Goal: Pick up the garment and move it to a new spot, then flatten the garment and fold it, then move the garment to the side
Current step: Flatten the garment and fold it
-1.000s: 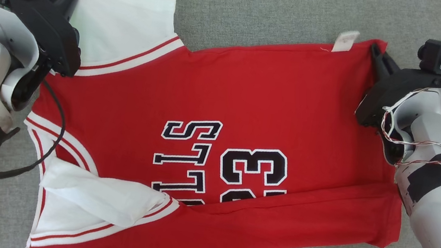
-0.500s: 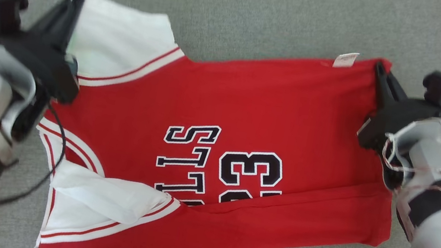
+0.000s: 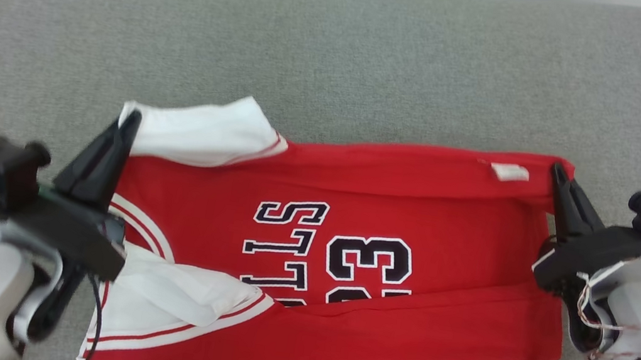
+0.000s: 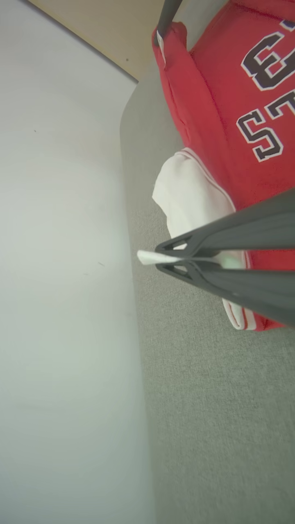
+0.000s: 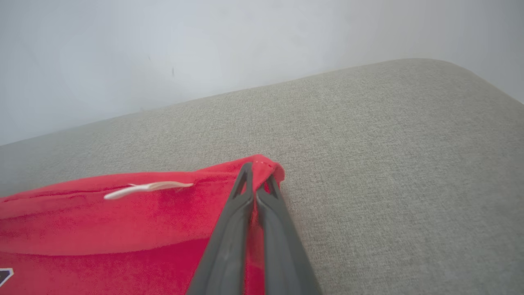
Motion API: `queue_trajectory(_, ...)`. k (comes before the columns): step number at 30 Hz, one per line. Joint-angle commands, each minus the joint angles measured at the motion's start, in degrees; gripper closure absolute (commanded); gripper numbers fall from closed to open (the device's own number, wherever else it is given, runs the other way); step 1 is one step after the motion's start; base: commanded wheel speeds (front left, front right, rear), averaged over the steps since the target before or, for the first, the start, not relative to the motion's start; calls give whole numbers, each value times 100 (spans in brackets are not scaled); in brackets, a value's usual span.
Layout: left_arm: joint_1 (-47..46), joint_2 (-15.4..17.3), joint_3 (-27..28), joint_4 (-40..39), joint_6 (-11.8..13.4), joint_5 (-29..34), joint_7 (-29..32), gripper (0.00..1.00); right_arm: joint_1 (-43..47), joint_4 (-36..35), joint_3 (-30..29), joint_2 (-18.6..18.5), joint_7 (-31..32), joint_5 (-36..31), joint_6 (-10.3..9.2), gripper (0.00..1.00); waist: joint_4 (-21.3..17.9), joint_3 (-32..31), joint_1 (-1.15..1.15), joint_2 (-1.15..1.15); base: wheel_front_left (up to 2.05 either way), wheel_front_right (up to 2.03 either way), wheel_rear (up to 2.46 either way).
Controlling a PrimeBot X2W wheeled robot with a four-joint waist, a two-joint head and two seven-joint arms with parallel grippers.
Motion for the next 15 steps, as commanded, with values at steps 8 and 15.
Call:
queue_trajectory(8, 1374, -145, 493, -1171, 231, 382, -65, 100, 841, -441, -314, -193, -20, 149, -10, 100, 238, -254, 1, 1, 0, 0, 0)
queue_trajectory(15, 2181, -535, 670, -1408, 201, 639, -67, 100, 1333, -619, -470, -279, -21, 157, -10, 100, 375, -387, 1, 1, 0, 0, 0)
